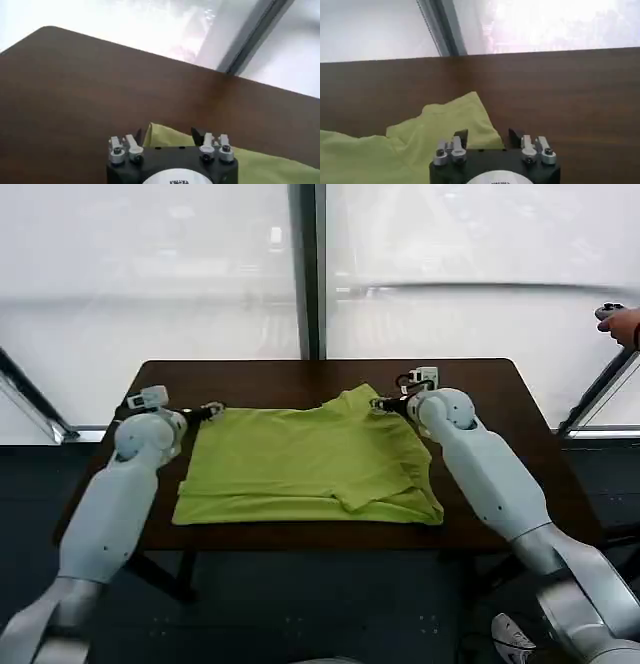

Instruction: Fold and organize the clothes.

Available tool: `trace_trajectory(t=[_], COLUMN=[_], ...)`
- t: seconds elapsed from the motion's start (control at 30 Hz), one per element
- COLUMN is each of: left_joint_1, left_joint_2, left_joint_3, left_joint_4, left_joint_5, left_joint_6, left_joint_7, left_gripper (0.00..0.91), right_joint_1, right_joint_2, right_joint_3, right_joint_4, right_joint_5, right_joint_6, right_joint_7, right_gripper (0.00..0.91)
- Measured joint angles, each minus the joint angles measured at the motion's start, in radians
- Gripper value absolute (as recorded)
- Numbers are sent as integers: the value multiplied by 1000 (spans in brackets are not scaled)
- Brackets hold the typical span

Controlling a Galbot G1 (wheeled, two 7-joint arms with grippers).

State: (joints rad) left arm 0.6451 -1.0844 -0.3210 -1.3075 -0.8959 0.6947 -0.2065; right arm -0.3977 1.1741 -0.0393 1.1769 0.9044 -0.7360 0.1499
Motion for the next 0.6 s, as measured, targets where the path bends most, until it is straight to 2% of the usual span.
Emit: trace_trajectory(t=[0.03,0.07,0.1,0.13,0.6], left_joint_1=[-1,-1,-2,-2,11], left_joint_2=[0,0,0,0,-2], left_joint_3=[1,1,2,2,-2], left_joint_4=[1,2,3,4,-8], left_joint_5=[0,1,4,5,18], left_joint_6=[-1,-1,-1,-1,-16], left_joint_7=[0,0,1,2,25], left_gripper=[254,195,176,176,127], right_joint_1=[0,0,0,0,-9], right_joint_2=[1,1,1,1,-3], right_joint_3=[-1,-3,-4,-5,13], right_joint_4=[0,0,0,0,18], right_joint_5=[0,0,0,0,7], right_joint_6=[0,0,0,0,-1], right_joint_7=[0,0,0,0,5], right_gripper=[156,156,68,20,0])
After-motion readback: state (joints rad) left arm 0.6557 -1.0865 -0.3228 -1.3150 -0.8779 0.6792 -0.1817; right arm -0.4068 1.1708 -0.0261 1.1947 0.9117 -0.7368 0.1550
